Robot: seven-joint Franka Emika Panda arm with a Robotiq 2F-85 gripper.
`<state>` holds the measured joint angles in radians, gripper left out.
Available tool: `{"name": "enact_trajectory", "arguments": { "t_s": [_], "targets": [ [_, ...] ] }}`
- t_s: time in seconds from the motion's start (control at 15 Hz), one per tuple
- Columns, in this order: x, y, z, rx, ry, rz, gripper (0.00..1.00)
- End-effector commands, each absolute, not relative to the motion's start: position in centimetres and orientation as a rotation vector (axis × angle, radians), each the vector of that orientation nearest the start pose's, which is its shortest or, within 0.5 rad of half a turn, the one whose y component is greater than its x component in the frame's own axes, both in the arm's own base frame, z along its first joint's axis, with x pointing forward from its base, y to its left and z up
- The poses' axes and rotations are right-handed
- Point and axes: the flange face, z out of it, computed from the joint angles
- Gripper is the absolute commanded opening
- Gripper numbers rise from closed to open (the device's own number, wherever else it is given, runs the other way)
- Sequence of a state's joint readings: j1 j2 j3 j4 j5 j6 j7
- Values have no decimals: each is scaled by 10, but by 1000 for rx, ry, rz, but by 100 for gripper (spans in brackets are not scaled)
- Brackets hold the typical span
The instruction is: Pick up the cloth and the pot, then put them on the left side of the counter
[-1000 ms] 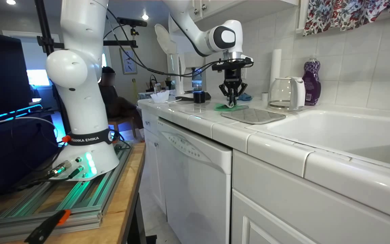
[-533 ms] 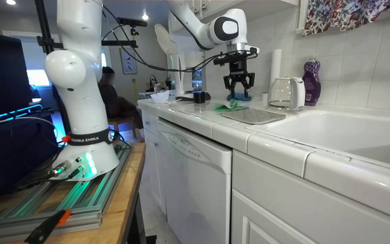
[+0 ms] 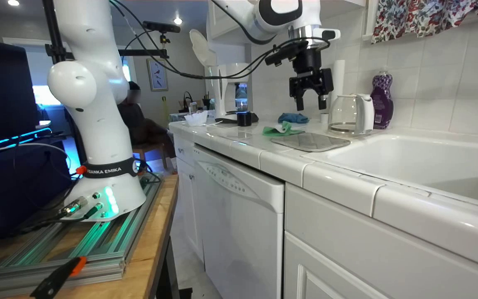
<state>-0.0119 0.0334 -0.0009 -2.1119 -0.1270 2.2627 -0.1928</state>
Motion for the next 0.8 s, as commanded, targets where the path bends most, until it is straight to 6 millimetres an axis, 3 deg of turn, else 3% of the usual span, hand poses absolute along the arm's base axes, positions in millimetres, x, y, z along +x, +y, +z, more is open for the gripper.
{"name": "enact_trajectory", "arguments": {
  "t_s": [0.0, 0.13, 0.2, 0.27, 0.4, 0.6, 0.73],
  "targets": [
    [534, -76, 435, -3261, -88, -226, 100],
    [535, -120, 445, -3266, 102, -237, 100],
    [535, -132, 450, -3259, 198, -247, 100],
    [538, -118, 443, -3261, 49, -248, 100],
    [534, -139, 446, -3260, 144, -257, 100],
    [535, -135, 446, -3256, 168, -260, 100],
    [547, -159, 442, -3260, 458, -277, 100]
  ]
}}
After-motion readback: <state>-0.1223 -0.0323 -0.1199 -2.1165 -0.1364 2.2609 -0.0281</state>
